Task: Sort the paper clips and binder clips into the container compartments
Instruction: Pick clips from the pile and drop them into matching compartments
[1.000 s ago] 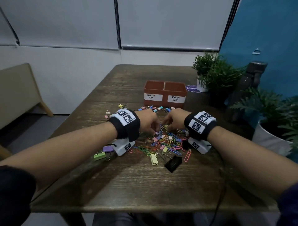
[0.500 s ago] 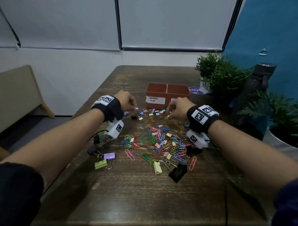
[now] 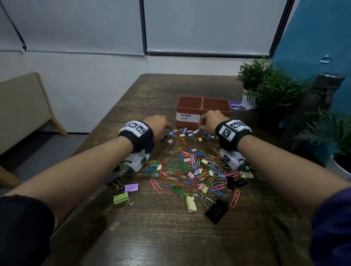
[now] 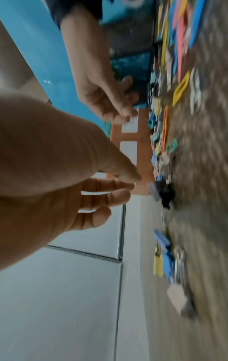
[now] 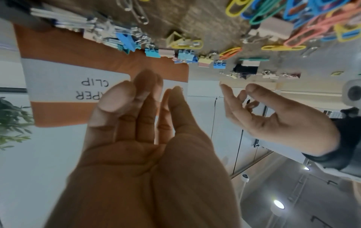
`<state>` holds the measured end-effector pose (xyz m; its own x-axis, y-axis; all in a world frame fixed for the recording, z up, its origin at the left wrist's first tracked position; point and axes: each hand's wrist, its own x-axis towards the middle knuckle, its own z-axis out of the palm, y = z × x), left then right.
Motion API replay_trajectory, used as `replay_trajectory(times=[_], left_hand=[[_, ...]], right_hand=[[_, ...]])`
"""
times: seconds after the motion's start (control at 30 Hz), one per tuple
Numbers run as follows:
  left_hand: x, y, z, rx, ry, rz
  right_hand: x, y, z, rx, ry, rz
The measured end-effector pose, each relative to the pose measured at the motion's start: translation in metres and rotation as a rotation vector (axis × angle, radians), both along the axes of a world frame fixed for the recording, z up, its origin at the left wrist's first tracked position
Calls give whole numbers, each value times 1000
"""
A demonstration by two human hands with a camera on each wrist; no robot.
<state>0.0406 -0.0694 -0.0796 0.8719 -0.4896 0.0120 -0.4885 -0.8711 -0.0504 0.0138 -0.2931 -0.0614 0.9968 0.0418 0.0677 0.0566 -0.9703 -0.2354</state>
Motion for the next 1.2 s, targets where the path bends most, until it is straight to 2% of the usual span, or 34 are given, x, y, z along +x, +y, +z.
replay_trajectory(times=[0.1,0.23,0.33,0.4,0.5,0.57,0.67,0.8,1.03,1.2], left_hand=[[-12,-19,-9,64,27,-137],[-22,-33,-14,262,74,-181],[-30,-26,-15,319,54,-218],[-35,-16,-18,305,58,-234],[-42,-3,-21,207,184,-271],[-48,4,-20,134,237,-281],[-51,12,-15,57,179,-219],[-41,21,-5,0,137,-70],[-39,10,-5,121,179,-65],[-37,7,-2,122,152,28]], right_hand=[[-3,11,-5,-57,97,92],[-8,21,-8,-69,116,174],[-14,21,-9,-82,195,217],[-17,22,-9,-101,200,231],[-19,27,-8,-51,155,243],[-23,33,-8,-94,200,290],[-28,42,-11,-162,235,364],[-38,41,-10,-51,247,396],[-44,24,-11,-25,185,368],[-48,12,-14,44,210,362]])
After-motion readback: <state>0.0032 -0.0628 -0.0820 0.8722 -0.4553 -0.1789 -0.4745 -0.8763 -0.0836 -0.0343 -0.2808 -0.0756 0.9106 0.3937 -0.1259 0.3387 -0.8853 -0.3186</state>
